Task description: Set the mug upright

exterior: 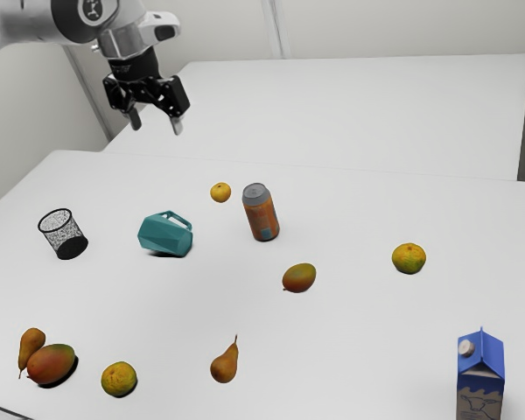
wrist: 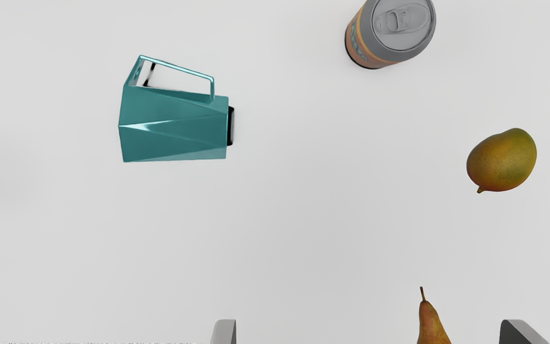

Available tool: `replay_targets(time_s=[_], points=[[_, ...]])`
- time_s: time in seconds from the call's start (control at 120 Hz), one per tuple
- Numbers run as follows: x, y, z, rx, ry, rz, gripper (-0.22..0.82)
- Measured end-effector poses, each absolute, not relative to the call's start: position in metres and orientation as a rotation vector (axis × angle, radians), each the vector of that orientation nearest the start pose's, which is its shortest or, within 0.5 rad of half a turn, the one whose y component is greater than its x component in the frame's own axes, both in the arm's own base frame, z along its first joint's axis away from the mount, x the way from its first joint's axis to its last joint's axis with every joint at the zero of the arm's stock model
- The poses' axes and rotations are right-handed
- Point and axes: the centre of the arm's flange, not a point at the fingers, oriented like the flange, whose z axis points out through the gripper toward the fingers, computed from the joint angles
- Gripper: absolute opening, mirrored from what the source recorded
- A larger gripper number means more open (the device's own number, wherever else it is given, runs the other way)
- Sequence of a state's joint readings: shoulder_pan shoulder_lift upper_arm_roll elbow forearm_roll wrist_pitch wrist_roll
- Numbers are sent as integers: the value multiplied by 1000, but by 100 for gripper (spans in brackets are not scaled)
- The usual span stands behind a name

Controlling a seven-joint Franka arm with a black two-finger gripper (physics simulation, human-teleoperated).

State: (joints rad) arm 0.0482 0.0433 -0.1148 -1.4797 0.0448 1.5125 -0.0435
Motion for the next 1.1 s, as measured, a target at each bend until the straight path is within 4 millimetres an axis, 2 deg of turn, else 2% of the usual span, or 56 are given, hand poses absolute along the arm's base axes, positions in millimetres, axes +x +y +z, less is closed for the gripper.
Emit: replay_targets(time_s=[0.175,0.283,0.383,0.575,0.833,1.0,1.1], points=[[561,-33,630,-3116,30,42,60],[558,-33,610,-3168,14,118,60],[557,-18,588,-3204,-8,161,60],[561,32,550,-3272,-7,144,60],[578,125,491,-3364,33,41,60],[585,172,450,-3433,85,1,60],[587,192,426,-3476,123,-16,60]])
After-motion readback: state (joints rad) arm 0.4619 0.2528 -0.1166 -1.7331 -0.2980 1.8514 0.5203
